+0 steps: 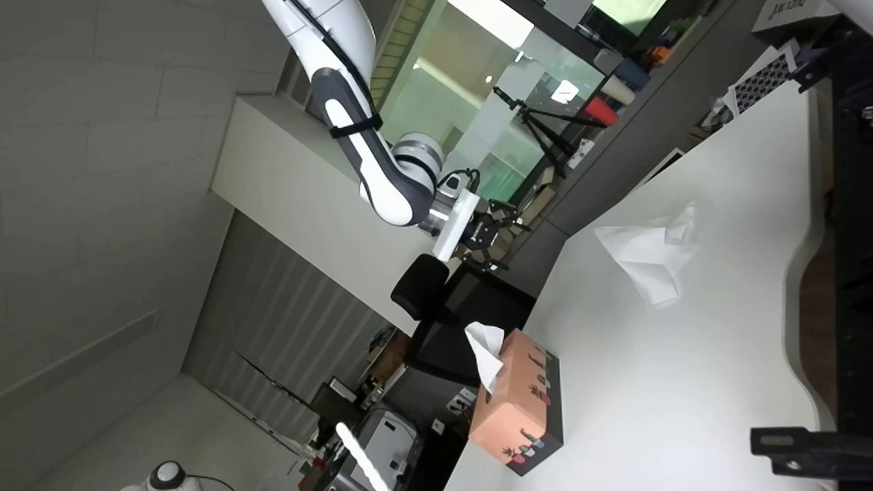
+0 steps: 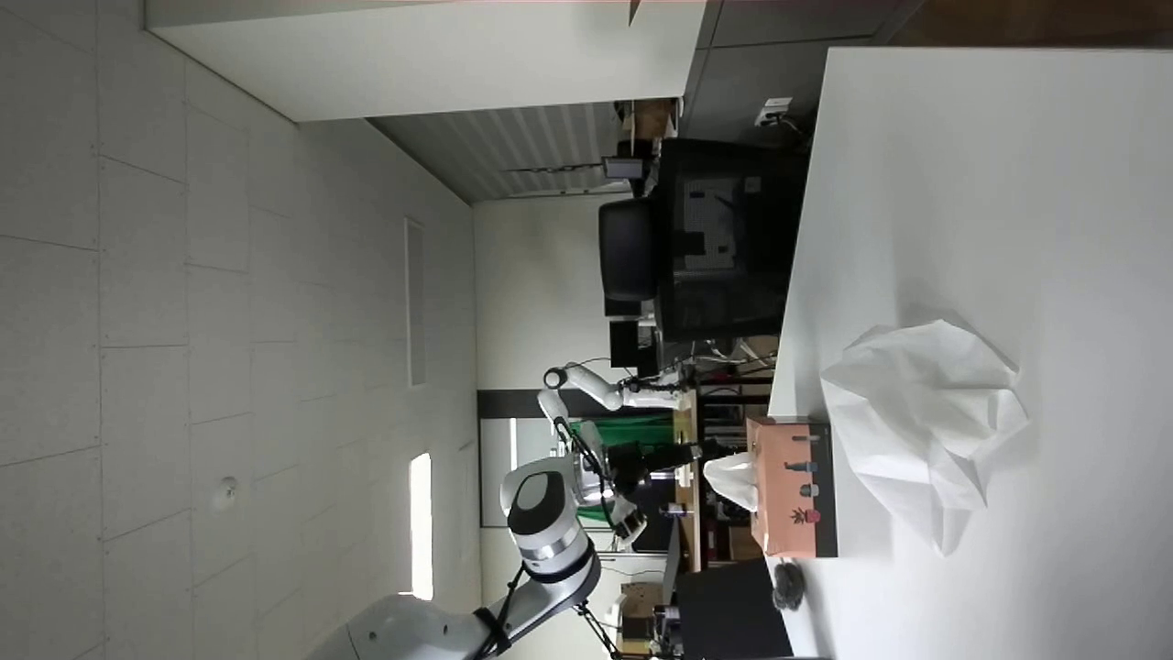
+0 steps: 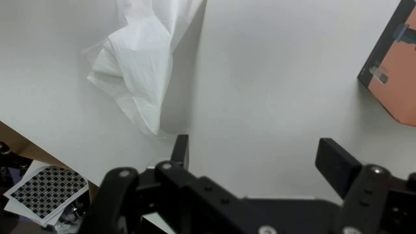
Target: Take a tissue from the tissue box and put it on the table
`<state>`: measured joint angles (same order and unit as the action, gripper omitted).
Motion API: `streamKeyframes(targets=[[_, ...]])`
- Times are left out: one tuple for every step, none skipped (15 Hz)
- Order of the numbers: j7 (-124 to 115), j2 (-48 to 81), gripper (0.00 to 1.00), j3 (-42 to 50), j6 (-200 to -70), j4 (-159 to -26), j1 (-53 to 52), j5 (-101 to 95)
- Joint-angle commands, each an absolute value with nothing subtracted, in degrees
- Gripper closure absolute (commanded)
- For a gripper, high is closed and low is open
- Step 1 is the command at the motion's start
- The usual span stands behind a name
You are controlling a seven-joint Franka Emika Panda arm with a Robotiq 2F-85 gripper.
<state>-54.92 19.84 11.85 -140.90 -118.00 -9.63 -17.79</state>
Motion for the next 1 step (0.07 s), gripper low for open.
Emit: streamKeyframes(targets=[[-55.1, 20.6, 0.00, 11.0, -141.0, -117.7, -8.4, -18.2]])
